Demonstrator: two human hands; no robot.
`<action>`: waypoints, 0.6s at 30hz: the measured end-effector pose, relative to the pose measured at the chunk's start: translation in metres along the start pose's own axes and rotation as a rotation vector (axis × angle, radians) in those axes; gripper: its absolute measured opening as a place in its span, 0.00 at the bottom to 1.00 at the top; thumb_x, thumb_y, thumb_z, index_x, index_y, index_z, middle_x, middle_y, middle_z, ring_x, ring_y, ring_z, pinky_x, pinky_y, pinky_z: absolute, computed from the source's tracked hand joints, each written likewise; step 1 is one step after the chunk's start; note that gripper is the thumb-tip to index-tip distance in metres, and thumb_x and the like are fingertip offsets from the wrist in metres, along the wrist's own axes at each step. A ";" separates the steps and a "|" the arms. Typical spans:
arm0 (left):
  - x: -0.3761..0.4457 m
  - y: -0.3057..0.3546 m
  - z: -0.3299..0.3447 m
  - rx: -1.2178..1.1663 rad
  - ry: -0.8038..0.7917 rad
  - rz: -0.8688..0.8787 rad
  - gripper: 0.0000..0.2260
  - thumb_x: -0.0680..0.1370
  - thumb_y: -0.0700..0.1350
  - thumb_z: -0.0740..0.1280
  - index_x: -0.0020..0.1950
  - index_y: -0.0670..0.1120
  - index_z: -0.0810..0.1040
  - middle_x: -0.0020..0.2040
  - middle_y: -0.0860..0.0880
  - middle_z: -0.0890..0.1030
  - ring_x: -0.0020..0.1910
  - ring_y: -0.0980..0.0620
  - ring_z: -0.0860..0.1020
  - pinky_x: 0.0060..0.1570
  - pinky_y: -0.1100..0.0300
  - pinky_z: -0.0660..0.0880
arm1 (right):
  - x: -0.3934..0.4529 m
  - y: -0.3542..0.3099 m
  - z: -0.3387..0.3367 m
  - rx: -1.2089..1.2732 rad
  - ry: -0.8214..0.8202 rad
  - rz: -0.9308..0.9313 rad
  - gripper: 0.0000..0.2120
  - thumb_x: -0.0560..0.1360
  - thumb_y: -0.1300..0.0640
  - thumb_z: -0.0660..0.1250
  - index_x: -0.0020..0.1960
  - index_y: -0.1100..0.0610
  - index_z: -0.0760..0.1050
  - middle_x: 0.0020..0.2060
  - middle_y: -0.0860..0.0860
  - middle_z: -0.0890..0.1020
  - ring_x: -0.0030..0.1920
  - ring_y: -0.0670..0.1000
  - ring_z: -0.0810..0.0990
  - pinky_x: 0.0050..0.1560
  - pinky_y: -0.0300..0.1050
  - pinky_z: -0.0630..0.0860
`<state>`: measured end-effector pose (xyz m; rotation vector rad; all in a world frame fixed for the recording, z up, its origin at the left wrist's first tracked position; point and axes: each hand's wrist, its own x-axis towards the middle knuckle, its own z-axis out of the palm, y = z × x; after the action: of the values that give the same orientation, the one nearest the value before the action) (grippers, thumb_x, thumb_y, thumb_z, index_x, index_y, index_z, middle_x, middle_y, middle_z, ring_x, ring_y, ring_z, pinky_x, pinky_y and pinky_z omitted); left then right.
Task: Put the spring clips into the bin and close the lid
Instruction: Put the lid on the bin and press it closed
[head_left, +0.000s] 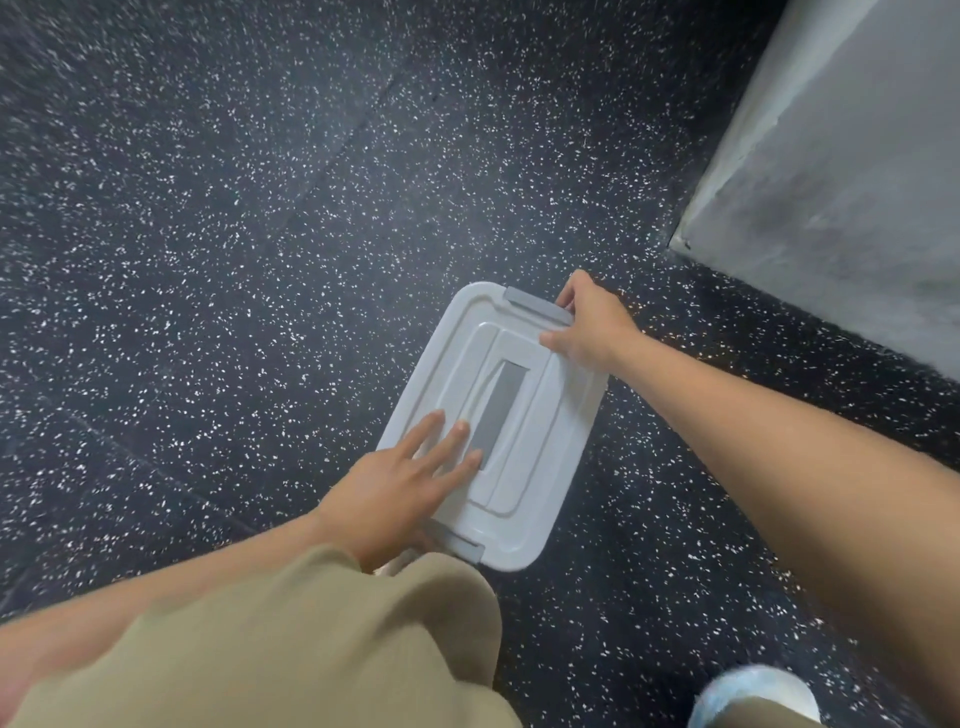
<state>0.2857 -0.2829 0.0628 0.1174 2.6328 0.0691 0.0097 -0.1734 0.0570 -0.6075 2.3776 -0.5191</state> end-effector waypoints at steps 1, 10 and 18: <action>0.000 0.001 -0.001 -0.010 -0.021 -0.007 0.55 0.50 0.59 0.85 0.74 0.46 0.70 0.74 0.40 0.76 0.71 0.34 0.75 0.29 0.49 0.84 | 0.001 0.001 -0.001 -0.011 -0.003 -0.018 0.19 0.73 0.54 0.76 0.54 0.55 0.68 0.49 0.51 0.77 0.46 0.53 0.77 0.39 0.47 0.69; 0.003 0.001 -0.006 -0.041 -0.061 -0.005 0.48 0.56 0.50 0.85 0.75 0.46 0.75 0.78 0.42 0.71 0.75 0.34 0.70 0.37 0.48 0.85 | 0.002 0.020 0.006 0.090 -0.037 -0.113 0.18 0.75 0.52 0.73 0.57 0.54 0.67 0.55 0.50 0.75 0.50 0.53 0.77 0.49 0.55 0.76; 0.000 0.017 -0.010 -0.109 -0.018 -0.071 0.42 0.63 0.32 0.78 0.77 0.44 0.73 0.79 0.42 0.69 0.76 0.32 0.67 0.52 0.45 0.82 | -0.013 0.023 0.019 0.210 0.106 -0.126 0.17 0.76 0.54 0.72 0.61 0.57 0.70 0.55 0.48 0.75 0.53 0.47 0.74 0.53 0.44 0.73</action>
<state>0.2822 -0.2665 0.0727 -0.0120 2.6062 0.1864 0.0241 -0.1518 0.0377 -0.6508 2.3527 -0.8637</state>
